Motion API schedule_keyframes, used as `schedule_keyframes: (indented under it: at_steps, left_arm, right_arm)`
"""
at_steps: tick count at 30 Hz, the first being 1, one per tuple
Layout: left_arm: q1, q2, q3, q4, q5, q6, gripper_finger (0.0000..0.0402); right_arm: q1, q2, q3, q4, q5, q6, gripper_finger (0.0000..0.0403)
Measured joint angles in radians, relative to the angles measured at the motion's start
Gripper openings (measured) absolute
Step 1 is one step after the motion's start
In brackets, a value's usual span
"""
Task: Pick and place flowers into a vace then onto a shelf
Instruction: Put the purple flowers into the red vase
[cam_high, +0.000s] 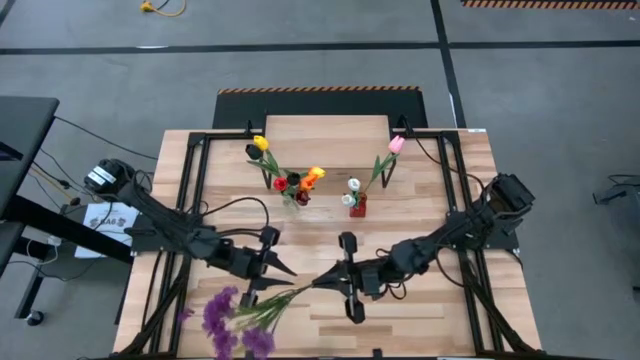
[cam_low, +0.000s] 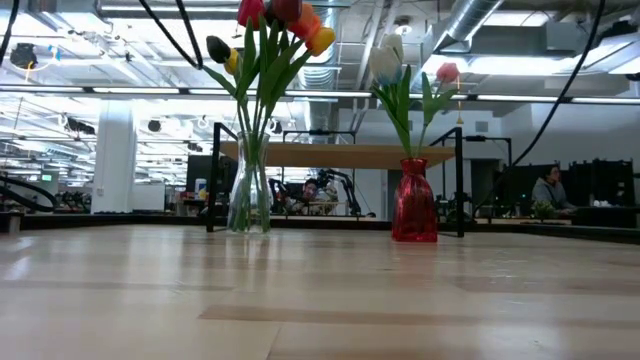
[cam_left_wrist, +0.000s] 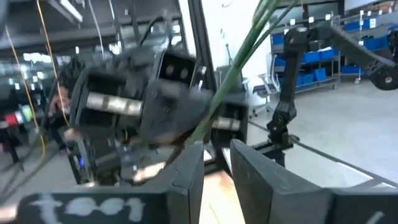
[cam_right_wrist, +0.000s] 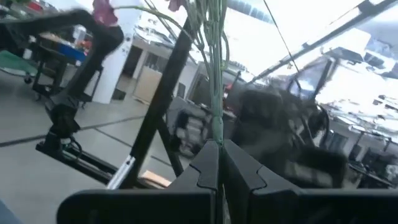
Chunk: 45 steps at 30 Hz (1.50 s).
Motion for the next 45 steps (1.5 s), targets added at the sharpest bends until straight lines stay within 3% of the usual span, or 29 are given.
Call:
schedule_keyframes:
  at_steps: [12, 29, 33, 37, 40, 45]
  left_arm:
    - [-0.029, 0.0, 0.0, 0.133, -0.021, 0.129, 0.011]
    - [-0.029, 0.0, 0.001, 0.194, -0.078, 0.147, 0.0112]
    - [-0.029, 0.0, 0.001, 0.177, -0.108, 0.141, 0.0088]
    - [-0.028, 0.0, 0.002, 0.131, -0.115, 0.128, 0.0018]
    - [-0.027, 0.0, 0.004, 0.08, -0.116, 0.098, 0.0009]
    - [-0.027, 0.0, 0.066, -0.144, -0.16, 0.045, 0.0004]
  right_arm:
    - [-0.041, 0.0, 0.0, -0.061, 0.031, 0.062, 0.0]
    - [-0.064, 0.0, 0.0, -0.097, 0.031, 0.098, 0.0]
    - [-0.063, 0.0, -0.001, -0.106, 0.031, 0.102, 0.0009]
    - [-0.06, 0.0, -0.001, -0.107, 0.023, 0.129, 0.0042]
    - [-0.06, 0.0, -0.001, -0.11, 0.025, 0.131, 0.0073]
    - [-0.055, 0.0, -0.001, -0.13, 0.072, 0.133, 0.0124]
